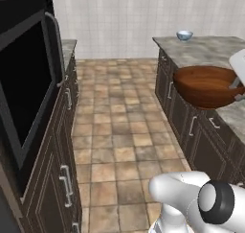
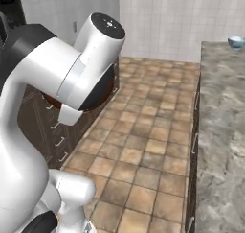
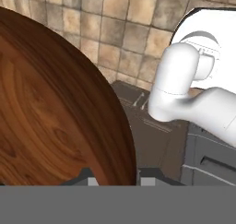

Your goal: Pick up the bowls from the cabinet and place each bowl in front of a stool on the dining counter.

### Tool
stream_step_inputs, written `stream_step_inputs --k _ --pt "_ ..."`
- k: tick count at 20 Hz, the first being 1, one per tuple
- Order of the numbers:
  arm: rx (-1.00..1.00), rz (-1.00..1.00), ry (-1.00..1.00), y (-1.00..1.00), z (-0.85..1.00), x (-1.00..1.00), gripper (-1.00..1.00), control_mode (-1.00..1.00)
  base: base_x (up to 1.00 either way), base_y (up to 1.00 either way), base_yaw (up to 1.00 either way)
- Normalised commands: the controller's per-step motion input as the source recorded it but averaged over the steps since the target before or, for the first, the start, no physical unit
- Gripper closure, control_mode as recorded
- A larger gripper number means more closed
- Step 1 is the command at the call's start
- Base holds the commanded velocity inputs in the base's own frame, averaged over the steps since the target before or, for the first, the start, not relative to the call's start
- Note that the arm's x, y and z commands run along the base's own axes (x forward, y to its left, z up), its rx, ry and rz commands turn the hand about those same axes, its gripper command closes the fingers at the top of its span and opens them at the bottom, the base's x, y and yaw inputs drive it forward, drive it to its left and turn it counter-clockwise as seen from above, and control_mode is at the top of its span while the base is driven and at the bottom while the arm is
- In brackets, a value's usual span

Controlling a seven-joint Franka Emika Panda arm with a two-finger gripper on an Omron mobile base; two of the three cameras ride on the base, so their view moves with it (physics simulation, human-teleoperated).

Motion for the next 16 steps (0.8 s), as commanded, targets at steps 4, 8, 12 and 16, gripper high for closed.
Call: stream_step_inputs --k 4,8,12,16 --pt "0.0 0.0 0.0 0.0 0.0 0.0 1.0 1.0 1.0 0.46 -0.02" --pt "0.0 0.0 0.0 0.0 0.0 0.0 1.0 1.0 1.0 0.33 -0.01" --pt "0.0 0.0 0.0 0.0 0.0 0.0 1.0 1.0 1.0 0.03 0.0" --pt "0.0 0.0 0.0 0.0 0.0 0.0 1.0 1.0 1.0 0.0 0.0"
